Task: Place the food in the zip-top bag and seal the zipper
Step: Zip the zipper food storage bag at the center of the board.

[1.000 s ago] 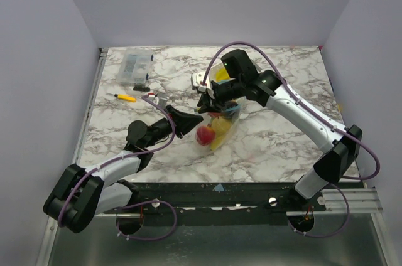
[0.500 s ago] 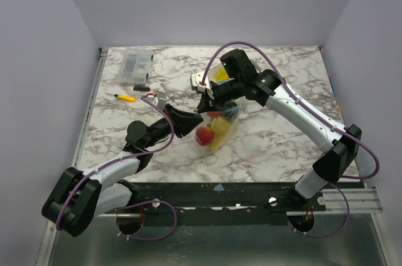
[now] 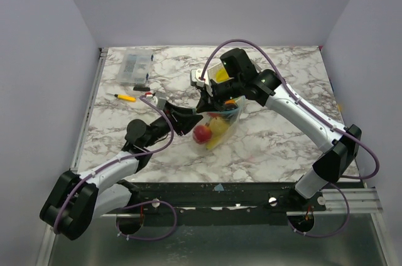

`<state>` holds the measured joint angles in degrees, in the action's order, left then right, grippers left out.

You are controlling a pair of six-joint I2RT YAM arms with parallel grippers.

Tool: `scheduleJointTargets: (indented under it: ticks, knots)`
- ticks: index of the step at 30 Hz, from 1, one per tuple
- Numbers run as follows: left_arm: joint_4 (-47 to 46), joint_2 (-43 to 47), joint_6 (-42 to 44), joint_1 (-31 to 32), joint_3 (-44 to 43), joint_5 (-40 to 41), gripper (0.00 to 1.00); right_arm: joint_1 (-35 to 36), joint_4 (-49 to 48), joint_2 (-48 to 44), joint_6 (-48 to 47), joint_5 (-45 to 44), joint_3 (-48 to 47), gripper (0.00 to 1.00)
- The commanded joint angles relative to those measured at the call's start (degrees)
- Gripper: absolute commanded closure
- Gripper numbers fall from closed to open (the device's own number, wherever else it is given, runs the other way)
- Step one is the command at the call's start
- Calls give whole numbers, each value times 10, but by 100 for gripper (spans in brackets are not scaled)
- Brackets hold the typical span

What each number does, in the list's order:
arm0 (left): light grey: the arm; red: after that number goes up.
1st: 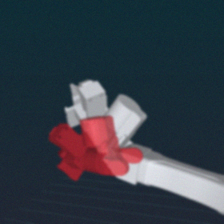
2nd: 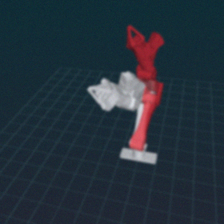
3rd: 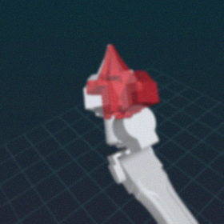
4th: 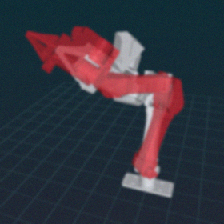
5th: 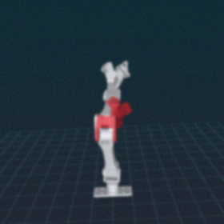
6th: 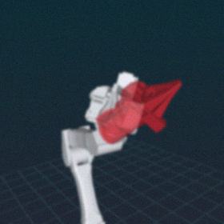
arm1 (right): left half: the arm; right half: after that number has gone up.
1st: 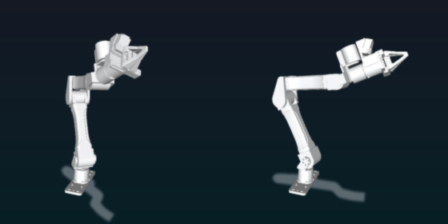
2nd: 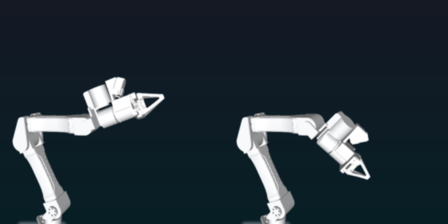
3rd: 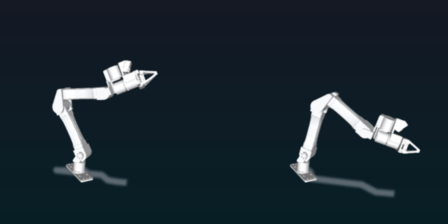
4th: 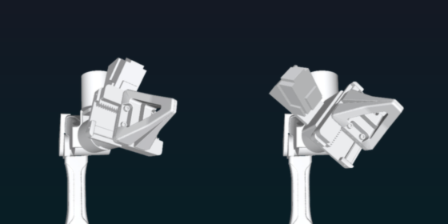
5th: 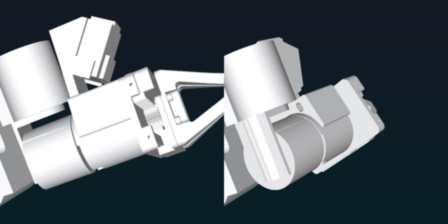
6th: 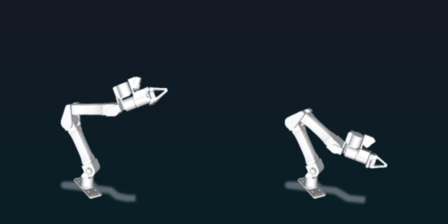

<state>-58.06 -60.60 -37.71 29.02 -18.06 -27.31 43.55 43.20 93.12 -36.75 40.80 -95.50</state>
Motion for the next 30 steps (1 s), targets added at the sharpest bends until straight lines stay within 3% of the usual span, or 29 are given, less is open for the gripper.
scheduleJointTargets:
  ticks: [1, 7, 12, 18, 24, 30]
  knots:
    - [-5, -20, 15, 6, -24, 0, 62, 4, -25, -8, 19, 17, -16, 100]
    - [-40, -44, -16, 6, -22, 26, 100, 5, -23, -11, 8, -5, -3, 100]
    - [-97, -40, -40, -8, 21, 59, 100, -24, -8, -14, 10, -22, -4, 100]
    - [-152, -16, -75, -66, 62, 25, 100, -66, -31, -65, 2, -28, 69, 100]
    - [-135, 3, -61, -71, 62, 8, 100, -89, -82, -123, 26, -48, 132, 100]
    - [-97, 30, -53, -86, 76, 25, 100, -94, -61, -155, 20, -109, 142, 100]
